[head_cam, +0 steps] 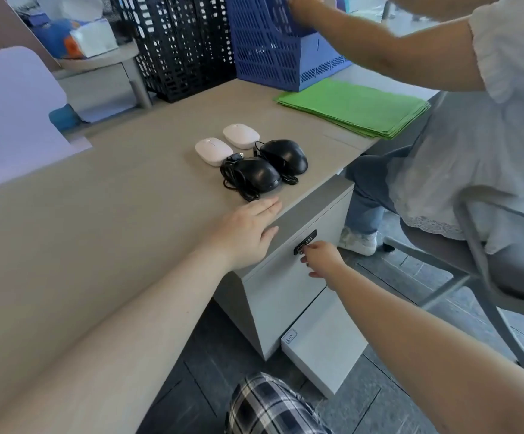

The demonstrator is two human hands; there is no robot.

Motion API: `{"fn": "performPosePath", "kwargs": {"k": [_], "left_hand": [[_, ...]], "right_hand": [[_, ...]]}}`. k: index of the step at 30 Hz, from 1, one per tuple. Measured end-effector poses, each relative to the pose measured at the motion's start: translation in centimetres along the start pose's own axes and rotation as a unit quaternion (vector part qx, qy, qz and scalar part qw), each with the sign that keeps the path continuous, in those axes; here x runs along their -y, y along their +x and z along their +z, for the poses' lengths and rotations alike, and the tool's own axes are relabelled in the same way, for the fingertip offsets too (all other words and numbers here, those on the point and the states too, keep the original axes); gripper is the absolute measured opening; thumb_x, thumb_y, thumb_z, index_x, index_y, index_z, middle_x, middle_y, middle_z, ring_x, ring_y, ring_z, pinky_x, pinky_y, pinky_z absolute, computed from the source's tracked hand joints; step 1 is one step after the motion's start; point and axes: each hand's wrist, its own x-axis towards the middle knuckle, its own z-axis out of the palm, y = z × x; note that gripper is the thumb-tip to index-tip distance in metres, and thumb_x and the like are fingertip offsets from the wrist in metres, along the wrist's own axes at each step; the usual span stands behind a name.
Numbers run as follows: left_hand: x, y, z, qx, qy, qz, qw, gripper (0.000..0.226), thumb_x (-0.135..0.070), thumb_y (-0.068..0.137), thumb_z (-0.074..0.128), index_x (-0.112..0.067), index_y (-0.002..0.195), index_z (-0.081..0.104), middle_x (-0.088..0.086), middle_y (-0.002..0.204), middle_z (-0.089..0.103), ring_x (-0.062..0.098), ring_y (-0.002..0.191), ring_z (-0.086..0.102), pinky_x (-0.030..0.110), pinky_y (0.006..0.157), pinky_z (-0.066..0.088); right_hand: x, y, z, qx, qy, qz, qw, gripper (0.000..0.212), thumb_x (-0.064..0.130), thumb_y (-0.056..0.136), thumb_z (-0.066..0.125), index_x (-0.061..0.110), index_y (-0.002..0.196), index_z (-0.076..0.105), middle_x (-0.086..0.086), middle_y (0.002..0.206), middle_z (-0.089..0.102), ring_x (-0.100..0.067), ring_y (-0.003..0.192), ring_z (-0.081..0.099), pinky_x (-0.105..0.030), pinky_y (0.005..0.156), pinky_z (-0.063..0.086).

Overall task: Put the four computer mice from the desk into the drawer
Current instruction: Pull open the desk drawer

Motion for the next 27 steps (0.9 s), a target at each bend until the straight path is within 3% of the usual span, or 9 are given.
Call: {"fn": "performPosePath", "kwargs": {"k": [3, 5, 8, 14, 17, 19, 21, 24, 27], "left_hand": [[0.3, 0.0, 0.3, -0.005, 0.004, 0.007, 1.000, 0.059, -0.038, 0.088, 0.036, -0.010, 0.140, 0.040, 0.006, 0.148, 0.041, 0.021, 0.136, 0.037, 0.044, 0.111, 0.036], [0.3, -0.1, 0.2, -0.009, 0.019, 0.012, 1.000, 0.059, -0.038, 0.088, 0.042, -0.012, 0.141, 0.039, 0.004, 0.149, 0.039, 0.020, 0.137, 0.036, 0.041, 0.112, 0.035], [0.4, -0.1, 0.2, -0.012, 0.048, 0.026, 0.998, 0.059, -0.031, 0.090, 0.054, -0.014, 0.143, 0.034, 0.001, 0.152, 0.034, 0.017, 0.139, 0.032, 0.033, 0.113, 0.029], [0.4, -0.1, 0.2, -0.014, 0.043, 0.033, 0.998, 0.061, -0.030, 0.089, 0.056, -0.015, 0.144, 0.033, -0.001, 0.153, 0.032, 0.015, 0.140, 0.030, 0.033, 0.114, 0.029], [0.3, -0.1, 0.1, -0.006, 0.047, 0.030, 0.998, 0.064, -0.032, 0.090, 0.054, -0.017, 0.146, 0.029, -0.003, 0.155, 0.028, 0.014, 0.141, 0.026, 0.032, 0.115, 0.025], [0.2, -0.2, 0.0, -0.002, 0.049, 0.028, 0.998, 0.064, -0.032, 0.090, 0.053, -0.016, 0.147, 0.027, -0.001, 0.156, 0.026, 0.015, 0.142, 0.024, 0.033, 0.116, 0.024], [-0.1, -0.4, 0.0, 0.007, 0.062, 0.025, 0.998, 0.064, -0.033, 0.092, 0.050, -0.015, 0.147, 0.024, 0.000, 0.157, 0.023, 0.015, 0.143, 0.022, 0.033, 0.116, 0.023], [-0.5, -1.0, -0.1, 0.010, 0.088, 0.014, 0.996, 0.063, -0.035, 0.094, 0.044, -0.016, 0.149, 0.018, -0.001, 0.159, 0.017, 0.015, 0.144, 0.019, 0.033, 0.115, 0.021], [-0.9, -1.8, 0.1, 0.011, 0.100, -0.005, 0.995, 0.062, -0.034, 0.097, 0.038, -0.015, 0.150, 0.012, 0.000, 0.160, 0.010, 0.014, 0.145, 0.013, 0.033, 0.116, 0.019]], "right_hand": [[0.7, 0.3, 0.2, 0.011, 0.039, 0.039, 0.998, 0.016, 0.011, 0.095, 0.042, 0.008, 0.105, 0.054, -0.009, 0.086, 0.063, -0.020, 0.081, 0.055, -0.027, 0.057, 0.047], [0.9, 0.5, 0.2, 0.015, 0.047, 0.060, 0.997, 0.012, 0.010, 0.095, 0.040, 0.009, 0.098, 0.051, -0.005, 0.074, 0.060, -0.021, 0.081, 0.055, -0.027, 0.056, 0.045], [0.7, 0.7, 0.4, 0.006, 0.016, 0.038, 0.999, 0.013, 0.009, 0.092, 0.039, 0.011, 0.098, 0.051, -0.006, 0.076, 0.059, -0.024, 0.085, 0.054, -0.029, 0.063, 0.045], [-1.0, 0.0, 0.1, -0.025, 0.030, 0.013, 0.999, 0.019, 0.011, 0.089, 0.038, 0.008, 0.098, 0.055, -0.013, 0.090, 0.056, -0.026, 0.080, 0.052, -0.034, 0.071, 0.042], [-2.6, -1.6, -1.0, -0.090, -0.067, -0.035, 0.993, 0.028, 0.012, 0.088, 0.041, 0.003, 0.108, 0.058, -0.013, 0.094, 0.058, -0.028, 0.088, 0.055, -0.036, 0.075, 0.048], [-3.2, -3.1, -1.4, -0.174, -0.175, -0.120, 0.962, 0.036, 0.012, 0.088, 0.046, 0.011, 0.123, 0.050, -0.011, 0.121, 0.054, -0.031, 0.118, 0.046, -0.043, 0.095, 0.045], [-2.6, -4.1, -1.5, -0.212, -0.219, -0.217, 0.927, 0.051, 0.006, 0.088, 0.046, 0.015, 0.137, 0.039, -0.007, 0.145, 0.040, -0.029, 0.139, 0.026, -0.044, 0.110, 0.032], [-1.3, -3.8, -1.5, -0.148, -0.372, -0.314, 0.861, 0.053, 0.005, 0.091, 0.039, 0.019, 0.142, 0.041, 0.000, 0.157, 0.029, -0.021, 0.149, 0.012, -0.042, 0.121, 0.012], [-0.8, -3.8, -2.0, -0.057, -0.469, -0.302, 0.828, 0.041, 0.012, 0.095, 0.037, 0.016, 0.131, 0.056, -0.001, 0.144, 0.051, -0.018, 0.141, 0.034, -0.032, 0.119, 0.015]]}}
